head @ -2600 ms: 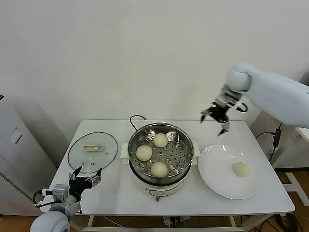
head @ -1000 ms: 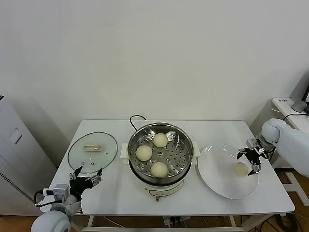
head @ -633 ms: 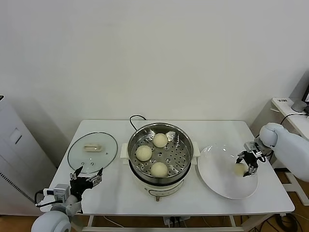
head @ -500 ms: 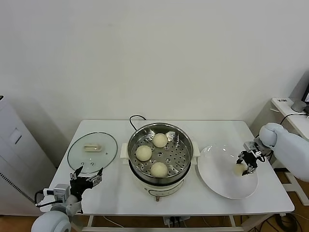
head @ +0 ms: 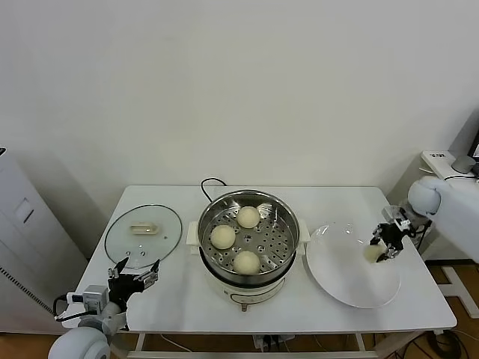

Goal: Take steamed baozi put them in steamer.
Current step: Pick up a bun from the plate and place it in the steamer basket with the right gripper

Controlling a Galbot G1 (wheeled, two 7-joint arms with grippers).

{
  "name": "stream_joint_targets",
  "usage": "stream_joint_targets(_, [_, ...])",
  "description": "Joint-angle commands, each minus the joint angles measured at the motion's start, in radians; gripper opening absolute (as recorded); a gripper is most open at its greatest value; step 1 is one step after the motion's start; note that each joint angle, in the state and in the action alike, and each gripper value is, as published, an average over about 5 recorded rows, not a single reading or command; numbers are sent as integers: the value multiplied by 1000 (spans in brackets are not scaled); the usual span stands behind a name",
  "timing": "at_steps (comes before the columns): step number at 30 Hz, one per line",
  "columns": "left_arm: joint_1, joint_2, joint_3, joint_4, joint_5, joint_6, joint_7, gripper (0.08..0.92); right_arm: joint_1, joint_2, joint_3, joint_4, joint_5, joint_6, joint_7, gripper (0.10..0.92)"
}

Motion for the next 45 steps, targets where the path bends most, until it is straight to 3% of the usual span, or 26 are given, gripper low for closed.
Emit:
stream_joint_targets(1, [8,-2,4,-5,6,-1,0,823,548,-46,-513,350,366,-213,35,441])
stream_joint_targets(10, [7,-1,13,-7,10,-2,1,823,699,66,-588,515,578,-384,154,441])
stream_joint_targets(21, [5,-6,19,-12,11,-3,1,823,715,263,-580,533,721,-508,289,450])
stream_joint_targets(45, [12,-12,1,-13,9,-4,1,823,457,406,-491,460,655,-584,440,448])
